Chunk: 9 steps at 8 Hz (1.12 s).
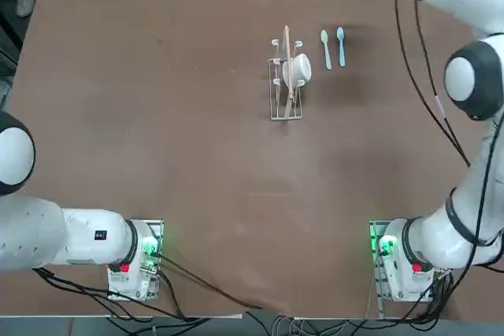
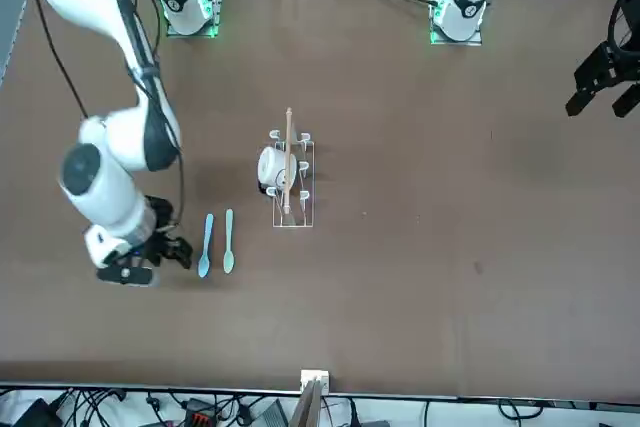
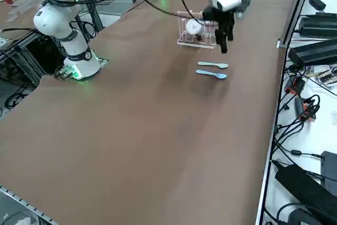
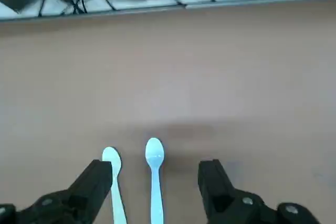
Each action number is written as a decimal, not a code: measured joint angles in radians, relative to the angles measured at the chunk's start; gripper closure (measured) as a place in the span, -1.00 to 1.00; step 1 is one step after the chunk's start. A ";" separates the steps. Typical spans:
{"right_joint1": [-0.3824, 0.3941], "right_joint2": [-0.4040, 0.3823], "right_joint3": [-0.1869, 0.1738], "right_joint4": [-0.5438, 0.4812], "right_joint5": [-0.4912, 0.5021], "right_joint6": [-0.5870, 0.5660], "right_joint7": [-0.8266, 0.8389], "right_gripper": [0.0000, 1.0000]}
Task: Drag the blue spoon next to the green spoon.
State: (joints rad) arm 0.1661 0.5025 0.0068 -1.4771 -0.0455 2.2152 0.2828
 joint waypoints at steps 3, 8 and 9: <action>-0.068 -0.165 -0.007 0.039 -0.001 -0.229 -0.005 -1.00; -0.194 -0.318 -0.010 0.126 0.000 -0.697 -0.091 -1.00; -0.203 -0.328 -0.009 0.119 0.000 -0.713 -0.106 -1.00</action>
State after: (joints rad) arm -0.0373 0.1743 -0.0027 -1.3584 -0.0453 1.5020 0.1768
